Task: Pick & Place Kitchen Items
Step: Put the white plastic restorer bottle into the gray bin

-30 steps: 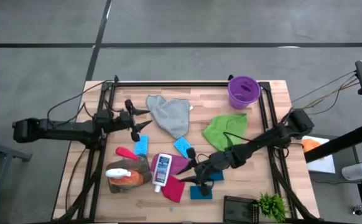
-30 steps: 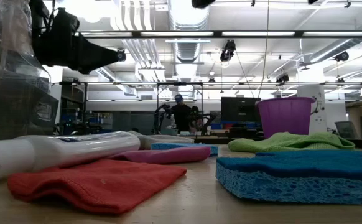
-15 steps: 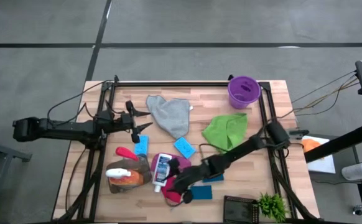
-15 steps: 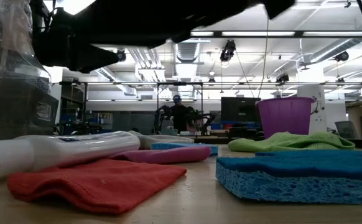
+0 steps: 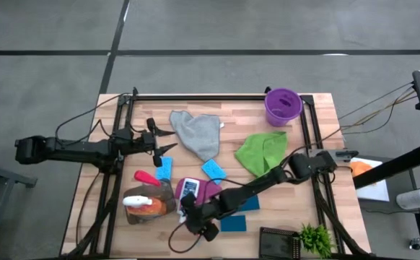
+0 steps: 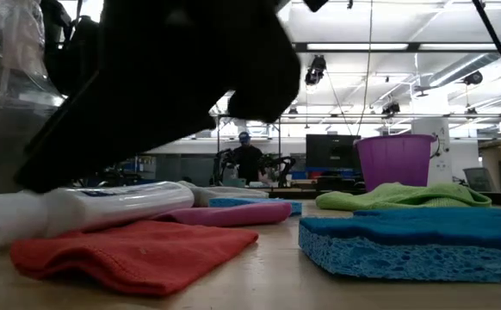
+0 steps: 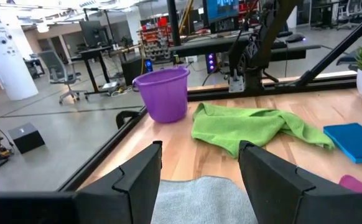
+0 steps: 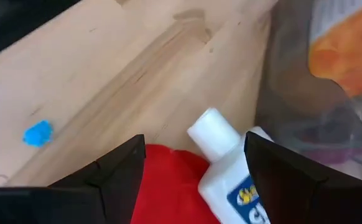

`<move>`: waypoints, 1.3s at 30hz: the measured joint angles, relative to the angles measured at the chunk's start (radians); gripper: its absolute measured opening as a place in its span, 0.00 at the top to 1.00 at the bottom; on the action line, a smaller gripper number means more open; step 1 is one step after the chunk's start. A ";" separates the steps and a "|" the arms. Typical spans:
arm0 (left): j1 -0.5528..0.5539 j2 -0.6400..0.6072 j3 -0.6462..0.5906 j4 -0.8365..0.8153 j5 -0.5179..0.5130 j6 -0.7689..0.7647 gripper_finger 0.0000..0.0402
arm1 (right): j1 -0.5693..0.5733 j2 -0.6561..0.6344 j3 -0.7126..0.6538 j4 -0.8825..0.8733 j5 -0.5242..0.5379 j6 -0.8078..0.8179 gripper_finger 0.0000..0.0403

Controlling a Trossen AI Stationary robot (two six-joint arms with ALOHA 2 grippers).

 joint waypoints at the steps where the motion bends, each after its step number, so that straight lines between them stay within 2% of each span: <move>1: 0.000 0.001 0.000 0.000 0.000 0.000 0.47 | 0.001 0.008 0.013 -0.014 0.000 -0.012 0.32; 18: 0.000 0.002 0.000 0.000 0.000 0.000 0.47 | 0.002 0.022 0.053 -0.040 -0.023 -0.216 0.32; 34: 0.000 0.002 0.000 0.000 0.000 0.000 0.47 | -0.021 0.024 0.057 0.000 -0.071 -0.252 0.32; 39: 0.000 0.001 0.000 -0.011 0.011 -0.023 0.47 | -0.020 0.022 0.069 0.003 -0.072 -0.203 0.32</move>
